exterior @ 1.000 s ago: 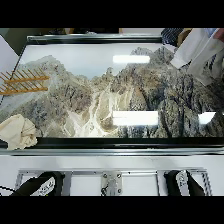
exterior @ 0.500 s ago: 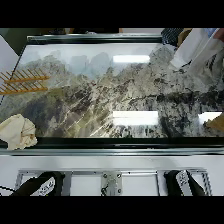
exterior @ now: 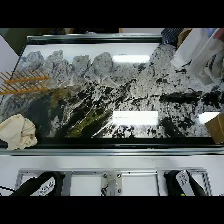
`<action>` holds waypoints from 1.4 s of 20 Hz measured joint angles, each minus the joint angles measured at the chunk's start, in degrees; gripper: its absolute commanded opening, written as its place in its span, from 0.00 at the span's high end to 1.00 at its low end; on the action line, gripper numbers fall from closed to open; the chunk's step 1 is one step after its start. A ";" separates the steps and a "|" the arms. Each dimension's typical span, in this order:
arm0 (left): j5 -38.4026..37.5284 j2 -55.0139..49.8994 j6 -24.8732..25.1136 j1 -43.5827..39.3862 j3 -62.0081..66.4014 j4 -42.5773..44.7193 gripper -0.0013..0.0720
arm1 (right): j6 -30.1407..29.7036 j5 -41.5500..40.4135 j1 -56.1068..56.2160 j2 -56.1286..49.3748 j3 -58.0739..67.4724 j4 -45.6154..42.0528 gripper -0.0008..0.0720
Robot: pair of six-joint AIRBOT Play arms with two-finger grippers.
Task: Fold the clothes and pants, and hang the long-sleeved shirts on hangers.
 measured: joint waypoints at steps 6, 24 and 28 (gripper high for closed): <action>-0.07 0.00 0.04 0.00 0.00 0.00 0.97 | 1.97 -1.46 -2.25 -2.43 0.57 -0.02 0.97; -5.31 0.04 -1.25 0.00 0.00 -0.04 0.97 | 13.16 4.48 -14.82 -7.78 2.60 -0.07 0.95; -5.57 0.02 -1.68 0.00 0.00 -0.04 0.97 | 13.77 9.16 -14.88 -7.21 2.36 1.05 0.34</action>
